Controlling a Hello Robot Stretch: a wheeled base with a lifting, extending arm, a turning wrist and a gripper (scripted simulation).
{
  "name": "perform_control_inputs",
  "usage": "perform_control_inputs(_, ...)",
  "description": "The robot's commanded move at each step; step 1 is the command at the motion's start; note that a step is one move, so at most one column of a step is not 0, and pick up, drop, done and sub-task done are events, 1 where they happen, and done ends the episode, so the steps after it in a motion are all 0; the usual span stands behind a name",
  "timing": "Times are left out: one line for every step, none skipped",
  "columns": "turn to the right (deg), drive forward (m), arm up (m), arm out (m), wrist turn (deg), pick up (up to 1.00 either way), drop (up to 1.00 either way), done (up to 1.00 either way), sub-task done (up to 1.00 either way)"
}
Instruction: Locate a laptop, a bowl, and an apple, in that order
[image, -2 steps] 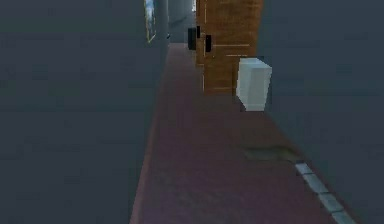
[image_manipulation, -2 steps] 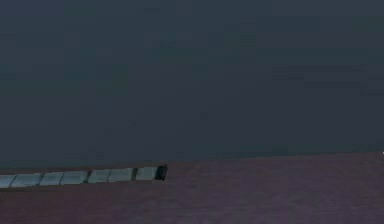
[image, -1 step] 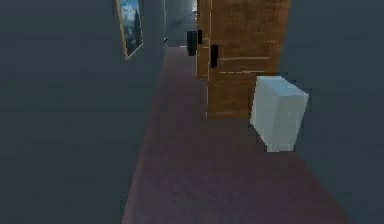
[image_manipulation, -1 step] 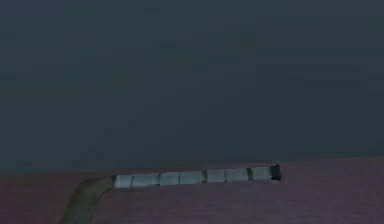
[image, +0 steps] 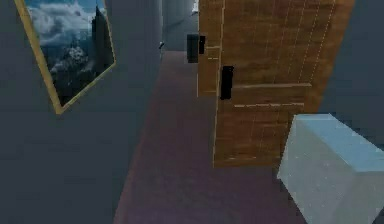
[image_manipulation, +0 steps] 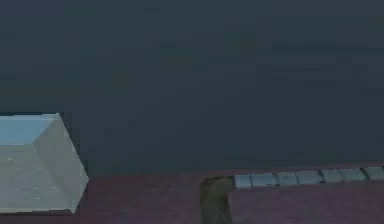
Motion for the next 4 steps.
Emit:
perform_control_inputs(0.0,1.00,0.00,0.00,0.0,0.00,0.00,0.00,0.00)
perform_control_inputs(0.0,0.90,0.00,0.00,0.0,0.00,0.00,0.00,0.00)
perform_control_inputs(45.0,0.00,0.00,0.00,0.0,0.00,0.00,0.00,0.00)
perform_control_inputs(24.0,0.00,0.00,0.00,0.0,0.00,0.00,0.00,0.00)
